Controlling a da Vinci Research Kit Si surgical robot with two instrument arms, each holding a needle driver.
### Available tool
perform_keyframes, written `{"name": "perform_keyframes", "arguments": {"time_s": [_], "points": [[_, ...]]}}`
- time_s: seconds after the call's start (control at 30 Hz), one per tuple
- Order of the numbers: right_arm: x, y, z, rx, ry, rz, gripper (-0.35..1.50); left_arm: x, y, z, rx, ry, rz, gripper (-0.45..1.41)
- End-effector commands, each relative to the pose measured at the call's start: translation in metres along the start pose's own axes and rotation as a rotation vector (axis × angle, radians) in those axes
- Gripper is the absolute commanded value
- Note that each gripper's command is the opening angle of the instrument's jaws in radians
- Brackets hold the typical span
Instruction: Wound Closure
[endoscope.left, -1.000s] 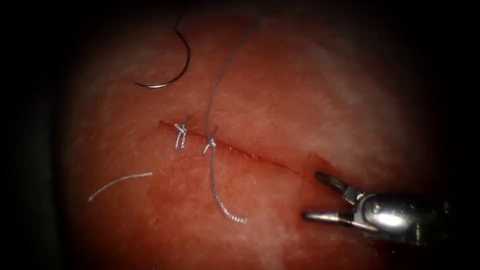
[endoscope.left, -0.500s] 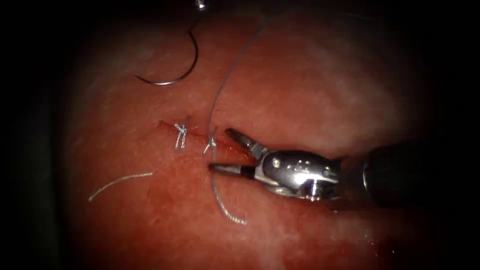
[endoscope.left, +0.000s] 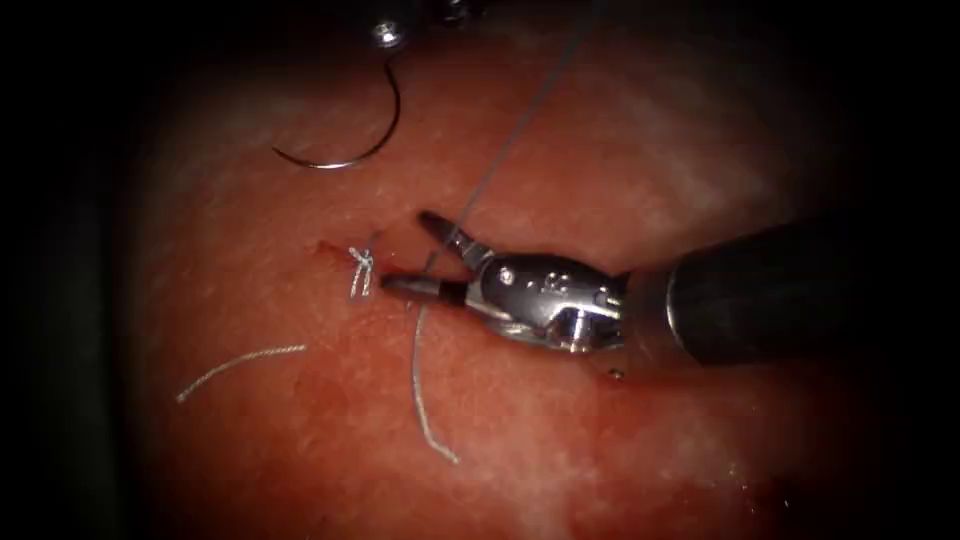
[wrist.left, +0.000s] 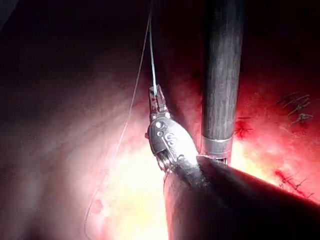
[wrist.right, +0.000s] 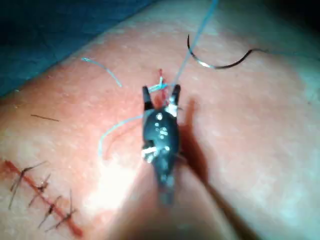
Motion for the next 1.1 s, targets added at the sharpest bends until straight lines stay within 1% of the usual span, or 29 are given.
{"name": "perform_keyframes", "arguments": {"time_s": [0.03, 0.07, 0.23, 0.37, 0.47, 0.67, 0.7, 0.8, 0.9, 0.93, 0.97, 1.07, 1.1], "points": [[-0.0005, -0.0010, 0.0017, 0.007, 0.002, 0.003, 1.18, -0.0006, 0.0006, 0.0003, -0.002, 0.000, -0.006, -0.45], [-0.0006, -0.0011, 0.0023, 0.010, 0.004, 0.001, 1.16, -0.0001, 0.0008, 0.0002, -0.005, 0.002, -0.010, -0.45], [-0.0009, -0.0010, 0.0030, 0.010, 0.006, -0.002, 1.16, 0.0005, 0.0011, 0.0002, -0.008, 0.003, -0.016, -0.45], [-0.0008, -0.0009, 0.0030, 0.009, 0.012, -0.002, 1.11, 0.0002, 0.0009, 0.0002, -0.009, 0.004, -0.014, -0.45], [-0.0005, -0.0007, 0.0031, 0.008, 0.030, 0.001, 1.10, -0.0001, 0.0009, 0.0002, -0.010, 0.005, -0.011, -0.45], [-0.0003, -0.0007, 0.0035, 0.004, 0.036, 0.002, 1.06, -0.0002, 0.0010, 0.0002, -0.011, 0.005, -0.009, -0.45], [-0.0004, -0.0008, 0.0036, 0.003, 0.036, 0.001, 1.05, -0.0002, 0.0010, 0.0002, -0.011, 0.005, -0.009, -0.45], [-0.0005, -0.0007, 0.0037, 0.005, 0.040, 0.000, 0.88, -0.0002, 0.0011, 0.0002, -0.012, 0.005, -0.010, -0.45], [-0.0005, -0.0006, 0.0038, 0.005, 0.043, 0.000, 0.81, -0.0002, 0.0011, 0.0002, -0.013, 0.006, -0.010, -0.45], [-0.0005, -0.0006, 0.0037, 0.011, 0.047, -0.001, 0.47, -0.0002, 0.0011, 0.0002, -0.013, 0.006, -0.009, -0.45], [-0.0005, -0.0006, 0.0037, 0.055, 0.055, -0.004, -0.35, -0.0002, 0.0013, 0.0002, -0.014, 0.006, -0.015, -0.45], [-0.0003, -0.0005, 0.0037, 0.080, 0.069, -0.022, -0.35, -0.0003, 0.0014, 0.0002, -0.015, 0.007, -0.014, -0.45], [-0.0002, -0.0004, 0.0037, 0.073, 0.077, -0.029, -0.35, -0.0003, 0.0014, 0.0002, -0.016, 0.007, -0.014, -0.45]]}}
